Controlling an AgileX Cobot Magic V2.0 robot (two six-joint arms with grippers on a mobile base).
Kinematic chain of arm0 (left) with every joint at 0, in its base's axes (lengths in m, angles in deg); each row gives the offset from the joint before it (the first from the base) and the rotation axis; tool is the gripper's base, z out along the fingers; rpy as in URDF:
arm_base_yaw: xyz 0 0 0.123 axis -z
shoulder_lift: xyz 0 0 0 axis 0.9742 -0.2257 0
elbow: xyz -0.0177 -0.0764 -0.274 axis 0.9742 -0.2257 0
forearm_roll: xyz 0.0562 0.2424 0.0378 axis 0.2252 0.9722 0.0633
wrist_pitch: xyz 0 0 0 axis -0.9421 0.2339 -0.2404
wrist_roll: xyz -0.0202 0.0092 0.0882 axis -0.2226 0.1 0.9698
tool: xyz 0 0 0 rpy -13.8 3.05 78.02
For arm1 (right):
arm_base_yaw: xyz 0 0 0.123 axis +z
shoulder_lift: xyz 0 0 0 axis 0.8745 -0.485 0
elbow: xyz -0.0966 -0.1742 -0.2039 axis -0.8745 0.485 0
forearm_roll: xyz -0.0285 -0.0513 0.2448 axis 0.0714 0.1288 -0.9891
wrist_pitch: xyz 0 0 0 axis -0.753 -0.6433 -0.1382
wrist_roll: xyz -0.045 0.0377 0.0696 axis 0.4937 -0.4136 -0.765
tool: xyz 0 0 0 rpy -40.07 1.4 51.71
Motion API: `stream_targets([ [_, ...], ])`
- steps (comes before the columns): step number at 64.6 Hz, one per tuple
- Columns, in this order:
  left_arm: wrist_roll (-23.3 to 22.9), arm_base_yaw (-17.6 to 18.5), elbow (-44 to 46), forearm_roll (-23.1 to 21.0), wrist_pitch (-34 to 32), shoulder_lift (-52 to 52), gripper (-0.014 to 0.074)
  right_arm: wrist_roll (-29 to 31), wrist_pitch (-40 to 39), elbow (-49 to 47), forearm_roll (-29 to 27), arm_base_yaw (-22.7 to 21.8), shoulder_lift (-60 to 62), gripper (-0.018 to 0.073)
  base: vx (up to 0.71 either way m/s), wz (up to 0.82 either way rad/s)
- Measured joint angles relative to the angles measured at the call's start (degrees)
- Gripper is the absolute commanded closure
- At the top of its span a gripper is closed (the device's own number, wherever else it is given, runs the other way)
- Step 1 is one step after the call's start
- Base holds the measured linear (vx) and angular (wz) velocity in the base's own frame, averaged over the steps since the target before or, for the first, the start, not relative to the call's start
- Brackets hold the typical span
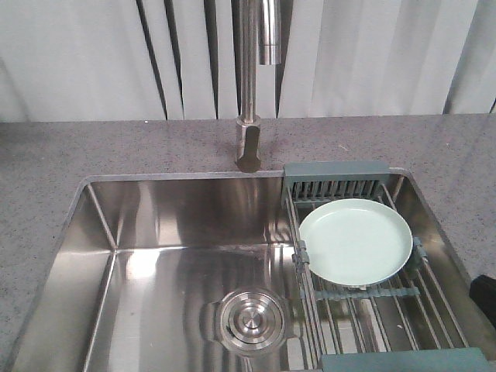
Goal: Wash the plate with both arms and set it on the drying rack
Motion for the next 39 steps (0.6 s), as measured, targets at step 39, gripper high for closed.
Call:
stream_targets([
  [39, 0.0, 0.0, 0.0, 0.0, 0.0, 0.0, 0.0602, 0.06, -0.68, 1.08, 0.0, 0.0, 0.07, 0.0564, 0.0, 0.0],
])
